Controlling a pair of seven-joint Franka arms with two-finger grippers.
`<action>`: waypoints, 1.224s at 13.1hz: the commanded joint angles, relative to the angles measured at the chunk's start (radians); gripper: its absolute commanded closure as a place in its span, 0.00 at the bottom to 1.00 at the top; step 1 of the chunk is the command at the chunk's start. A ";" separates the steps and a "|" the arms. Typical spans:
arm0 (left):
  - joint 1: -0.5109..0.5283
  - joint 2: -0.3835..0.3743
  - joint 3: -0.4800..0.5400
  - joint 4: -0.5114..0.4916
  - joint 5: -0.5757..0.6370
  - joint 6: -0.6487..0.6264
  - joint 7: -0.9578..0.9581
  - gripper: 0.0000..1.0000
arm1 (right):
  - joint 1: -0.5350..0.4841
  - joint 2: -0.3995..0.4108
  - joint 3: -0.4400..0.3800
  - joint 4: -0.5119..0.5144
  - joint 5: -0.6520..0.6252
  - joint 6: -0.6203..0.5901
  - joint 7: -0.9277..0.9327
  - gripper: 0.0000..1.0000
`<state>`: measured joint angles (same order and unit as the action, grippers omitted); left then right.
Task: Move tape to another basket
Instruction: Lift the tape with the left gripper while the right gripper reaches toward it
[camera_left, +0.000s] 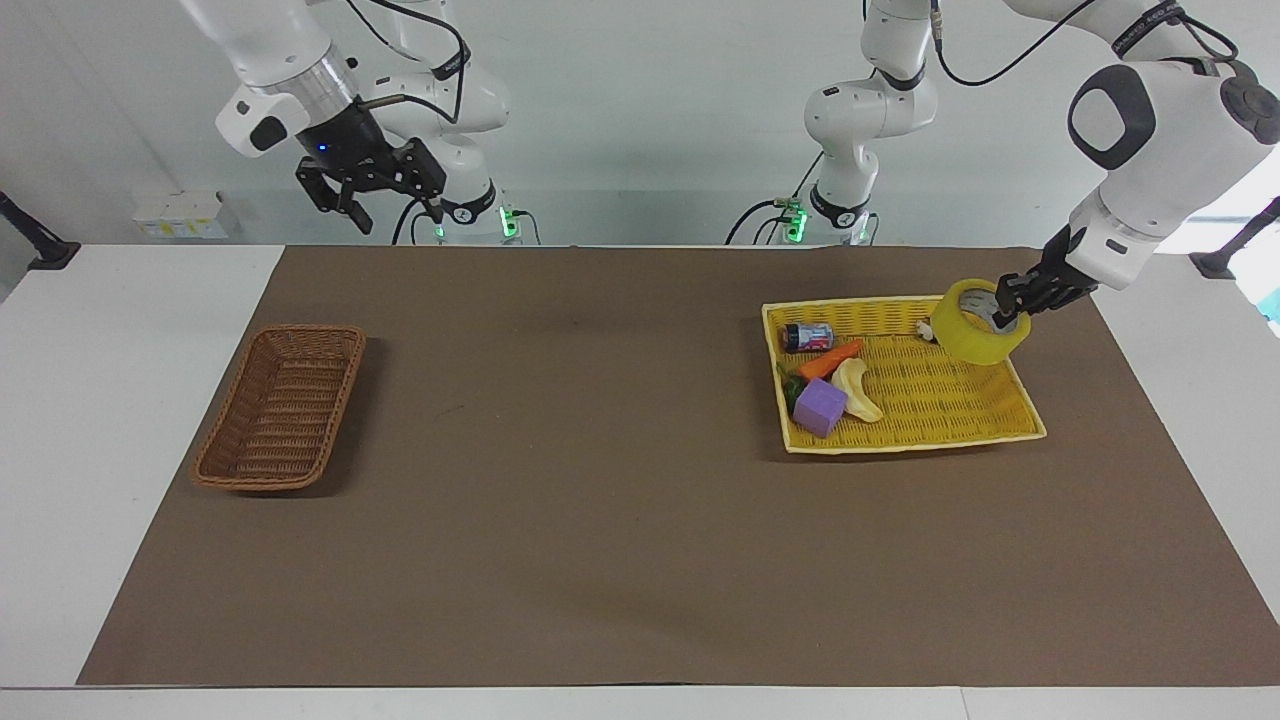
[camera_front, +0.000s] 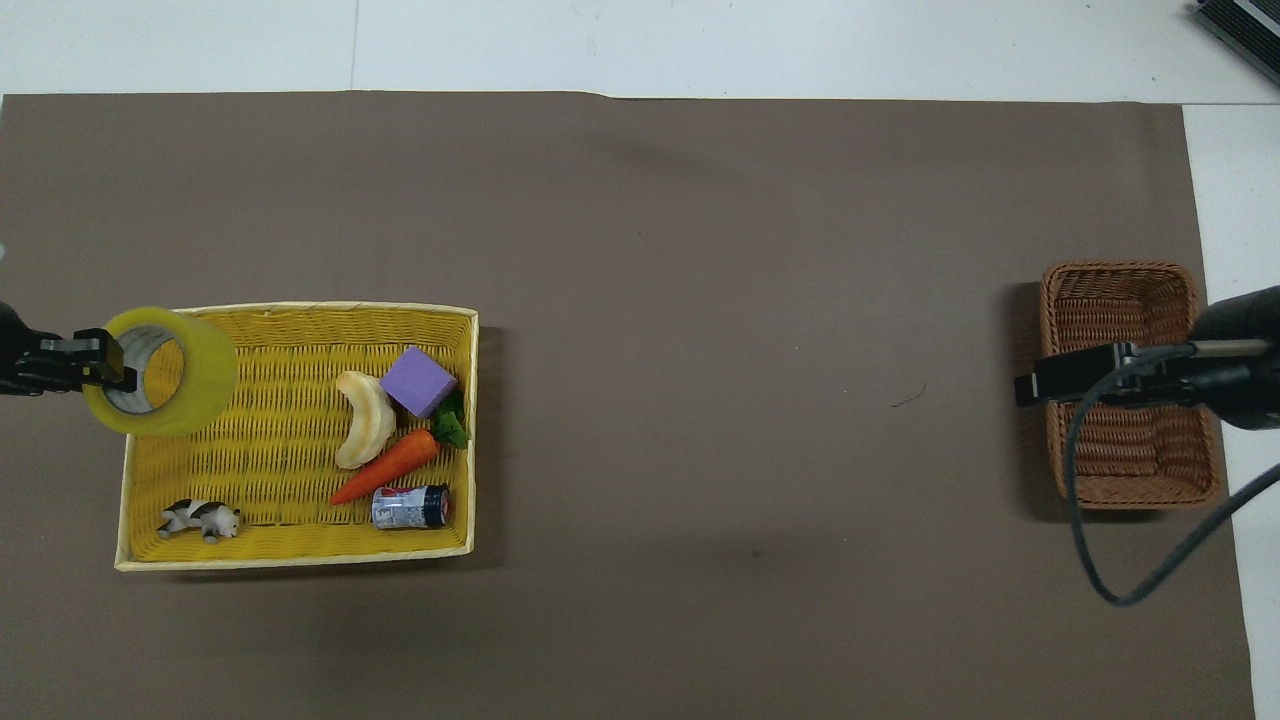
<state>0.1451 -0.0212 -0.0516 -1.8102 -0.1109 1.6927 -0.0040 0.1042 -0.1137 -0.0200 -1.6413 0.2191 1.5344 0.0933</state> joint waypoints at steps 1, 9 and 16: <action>-0.038 -0.002 -0.039 0.061 -0.004 -0.051 -0.156 1.00 | 0.051 -0.006 -0.002 -0.040 0.080 0.110 0.051 0.00; -0.346 0.014 -0.102 0.144 0.020 -0.070 -0.663 1.00 | 0.132 0.009 -0.002 -0.151 0.371 0.271 0.200 0.00; -0.547 0.015 -0.116 0.158 -0.130 0.060 -0.893 1.00 | 0.209 -0.018 -0.002 -0.307 0.626 0.427 0.134 0.00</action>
<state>-0.3658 -0.0160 -0.1821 -1.6754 -0.2092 1.7175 -0.8779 0.3019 -0.0867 -0.0185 -1.8815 0.7996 1.9316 0.2531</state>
